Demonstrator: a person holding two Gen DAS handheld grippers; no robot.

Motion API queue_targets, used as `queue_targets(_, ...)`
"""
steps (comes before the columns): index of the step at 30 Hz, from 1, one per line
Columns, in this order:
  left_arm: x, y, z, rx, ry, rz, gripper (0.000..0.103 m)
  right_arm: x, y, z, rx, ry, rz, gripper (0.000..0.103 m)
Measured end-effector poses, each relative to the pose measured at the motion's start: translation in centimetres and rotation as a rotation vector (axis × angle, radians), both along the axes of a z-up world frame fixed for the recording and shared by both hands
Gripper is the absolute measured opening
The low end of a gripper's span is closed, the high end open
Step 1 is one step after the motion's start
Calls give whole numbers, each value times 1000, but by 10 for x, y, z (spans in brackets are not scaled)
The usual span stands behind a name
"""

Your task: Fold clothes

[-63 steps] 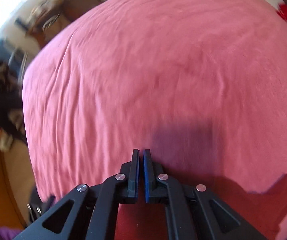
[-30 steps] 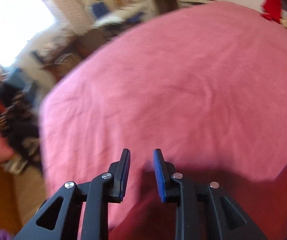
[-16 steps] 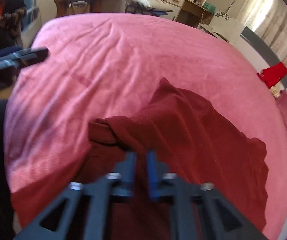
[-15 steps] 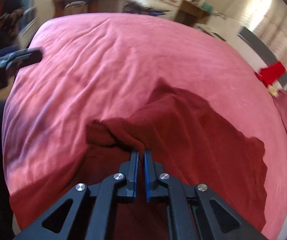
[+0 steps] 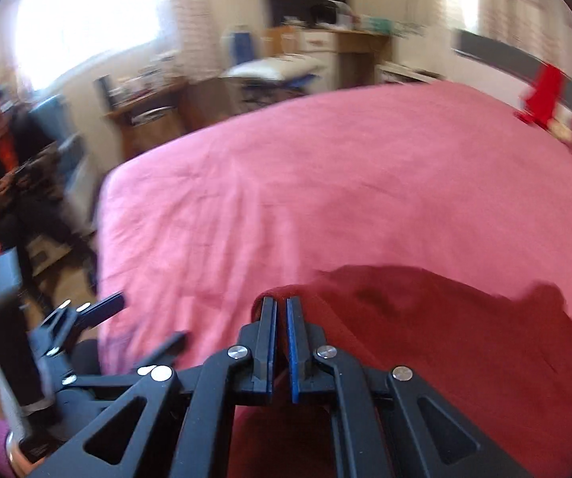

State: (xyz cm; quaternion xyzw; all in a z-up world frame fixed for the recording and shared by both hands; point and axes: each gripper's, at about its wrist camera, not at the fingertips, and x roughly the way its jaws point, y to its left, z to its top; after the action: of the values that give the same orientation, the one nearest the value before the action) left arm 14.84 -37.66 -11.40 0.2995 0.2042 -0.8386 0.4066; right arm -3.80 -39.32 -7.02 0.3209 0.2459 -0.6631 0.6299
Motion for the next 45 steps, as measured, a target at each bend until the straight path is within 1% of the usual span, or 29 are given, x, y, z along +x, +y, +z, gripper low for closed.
queue_targets(3, 5, -12, -7, 51, 10, 46, 88, 30, 6, -23, 70, 144, 102, 6)
queue_targets(4, 6, -16, -11, 77, 8, 57, 88, 36, 10, -32, 94, 169, 120, 17)
queue_targets(5, 6, -19, -14, 97, 5, 64, 88, 38, 16, -41, 123, 156, 128, 22)
queue_targets(7, 7, -21, -16, 114, 10, 71, 88, 39, 30, -53, 184, 116, 121, 24)
queue_targets(8, 8, -21, -16, 114, 16, 74, 88, 36, 40, -54, 188, 94, 98, 24)
queue_targets(9, 9, -21, -16, 112, 19, 78, 88, 32, 54, -52, 178, 58, 70, 24)
queue_targets(10, 9, -22, -16, 113, 24, 82, 88, 23, 70, -49, 157, 0, 18, 25)
queue_targets(13, 7, -21, -19, 153, 46, 62, 88, -19, 127, -40, 62, -224, -205, 26)
queue_targets(14, 6, -20, -21, 170, 49, 50, 88, -35, 151, -38, 30, -291, -308, 26)
queue_targets(15, 5, -18, -22, 183, 59, 34, 88, -54, 180, -38, 5, -345, -453, 26)
queue_targets(17, 2, -13, -23, 193, 70, 4, 88, -90, 236, -41, -31, -420, -701, 27)
queue_targets(19, -4, -8, -23, 187, 64, -25, 88, -118, 279, -45, -61, -482, -848, 29)
queue_targets(20, -8, -5, -22, 181, 58, -43, 88, -130, 294, -49, -73, -519, -884, 29)
queue_targets(22, -13, 0, -19, 169, 50, -69, 88, -151, 310, -57, -94, -592, -909, 29)
queue_targets(25, -15, 7, -10, 143, 61, -104, 88, -173, 313, -75, -94, -664, -936, 30)
queue_targets(27, -15, 11, -2, 121, 79, -126, 88, -184, 310, -89, -77, -689, -969, 30)
queue_targets(29, -16, 17, 4, 88, 82, -148, 88, -189, 303, -101, -71, -757, -953, 30)
queue_targets(30, -18, 19, 5, 76, 70, -157, 88, -191, 299, -106, -83, -793, -936, 28)
queue_targets(31, -20, 21, 6, 65, 55, -165, 88, -190, 296, -107, -104, -810, -912, 17)
queue_targets(32, -21, 23, 7, 52, 38, -172, 88, -190, 290, -105, -103, -783, -893, 7)
queue_targets(35, -20, 27, 10, 18, 30, -180, 88, -193, 284, -80, -99, -628, -877, 5)
queue_targets(37, -20, 28, 11, 3, 25, -177, 88, -200, 289, -54, -122, -483, -902, 5)
queue_targets(39, -22, 27, 10, 8, 21, -177, 88, -213, 295, -35, -134, -363, -948, 5)
queue_targets(40, -25, 27, 9, 13, 13, -176, 88, -221, 295, -32, -128, -340, -955, 9)
queue_targets(41, -27, 26, 7, 19, 3, -176, 88, -231, 294, -35, -116, -346, -948, 12)
queue_targets(42, -30, 27, 7, 22, -1, -179, 88, -238, 293, -41, -90, -371, -941, 22)
queue_targets(43, -34, 27, 7, 19, -3, -187, 88, -244, 293, -50, -52, -414, -935, 26)
queue_targets(44, -37, 28, 8, 7, -7, -192, 88, -250, 293, -60, -14, -456, -928, 26)
queue_targets(45, -40, 28, 9, -11, -12, -195, 88, -250, 297, -64, 1, -464, -941, 26)
